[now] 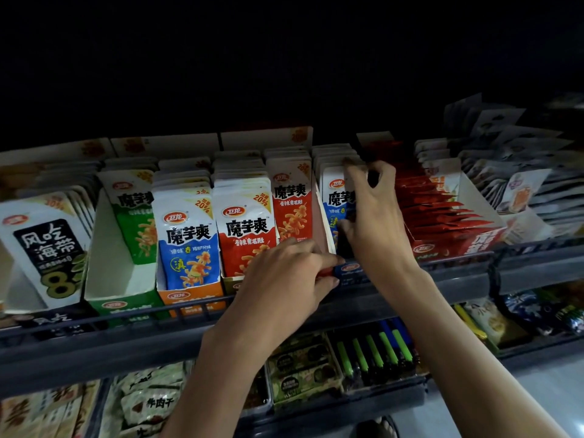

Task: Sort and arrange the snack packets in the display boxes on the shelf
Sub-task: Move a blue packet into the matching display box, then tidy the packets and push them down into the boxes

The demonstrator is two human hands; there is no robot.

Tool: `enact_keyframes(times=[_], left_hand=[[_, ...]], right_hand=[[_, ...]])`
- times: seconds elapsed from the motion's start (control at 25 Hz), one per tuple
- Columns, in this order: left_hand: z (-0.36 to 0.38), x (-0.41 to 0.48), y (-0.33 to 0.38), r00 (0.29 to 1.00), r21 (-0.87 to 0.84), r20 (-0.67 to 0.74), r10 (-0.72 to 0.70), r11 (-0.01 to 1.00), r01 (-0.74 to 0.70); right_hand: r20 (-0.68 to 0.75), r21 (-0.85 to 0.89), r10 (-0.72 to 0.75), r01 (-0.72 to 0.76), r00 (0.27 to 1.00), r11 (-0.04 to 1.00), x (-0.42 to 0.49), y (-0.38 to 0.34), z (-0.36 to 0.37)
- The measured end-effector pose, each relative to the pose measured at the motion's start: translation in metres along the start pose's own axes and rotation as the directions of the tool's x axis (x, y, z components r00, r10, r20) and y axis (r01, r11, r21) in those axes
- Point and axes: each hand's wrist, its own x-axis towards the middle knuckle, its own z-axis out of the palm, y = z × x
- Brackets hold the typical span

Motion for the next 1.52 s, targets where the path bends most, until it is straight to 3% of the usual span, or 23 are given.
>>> enact_keyframes(times=[0.2, 0.48, 0.64, 0.76, 0.92, 1.04, 1.16, 1.24, 1.36, 1.52], left_hand=[[-0.003, -0.002, 0.001, 1.000, -0.053, 0.013, -0.014, 0.999, 0.014], [-0.012, -0.008, 0.000, 0.998, -0.192, -0.026, -0.062, 0.980, 0.056], [-0.034, -0.019, -0.004, 0.974, -0.410, -0.158, -0.160, 0.909, 0.083], [-0.057, -0.032, -0.019, 0.889, -0.690, -0.235, -0.393, 0.712, 0.133], [-0.076, -0.056, -0.060, 0.678, -0.839, -0.276, -0.682, 0.515, 0.176], [-0.081, -0.072, -0.089, 0.611, -0.803, -0.247, -0.752, 0.512, 0.305], [-0.081, -0.078, -0.105, 0.592, -0.683, -0.259, -0.763, 0.578, 0.447], [-0.082, -0.080, -0.108, 0.607, -0.589, -0.273, -0.747, 0.628, 0.509], [-0.085, -0.082, -0.104, 0.660, -0.510, -0.225, -0.717, 0.664, 0.547], [-0.086, -0.081, -0.102, 0.672, -0.455, -0.199, -0.713, 0.675, 0.581]], right_hand=[[0.017, 0.047, 0.052, -0.053, 0.999, 0.997, -0.002, -0.005, -0.008], [-0.085, 0.031, 0.049, -0.047, 0.995, 0.998, -0.004, -0.013, -0.016], [-0.066, 0.261, -0.028, 0.044, 0.997, 0.964, -0.005, -0.034, -0.019], [0.108, 0.466, -0.024, -0.030, 0.994, 0.884, -0.006, -0.060, -0.022], [0.278, 0.577, -0.142, -0.047, 0.950, 0.816, -0.009, -0.093, -0.017], [0.238, 0.500, -0.216, 0.071, 0.947, 0.863, -0.011, -0.117, -0.001], [0.163, 0.247, -0.327, 0.282, 0.931, 0.927, -0.013, -0.141, 0.018], [0.191, 0.123, -0.364, 0.345, 0.912, 0.930, -0.015, -0.154, 0.030], [0.284, -0.035, -0.335, 0.359, 0.899, 0.933, -0.015, -0.162, 0.043], [0.277, -0.014, -0.290, 0.306, 0.916, 0.952, -0.015, -0.167, 0.045]])
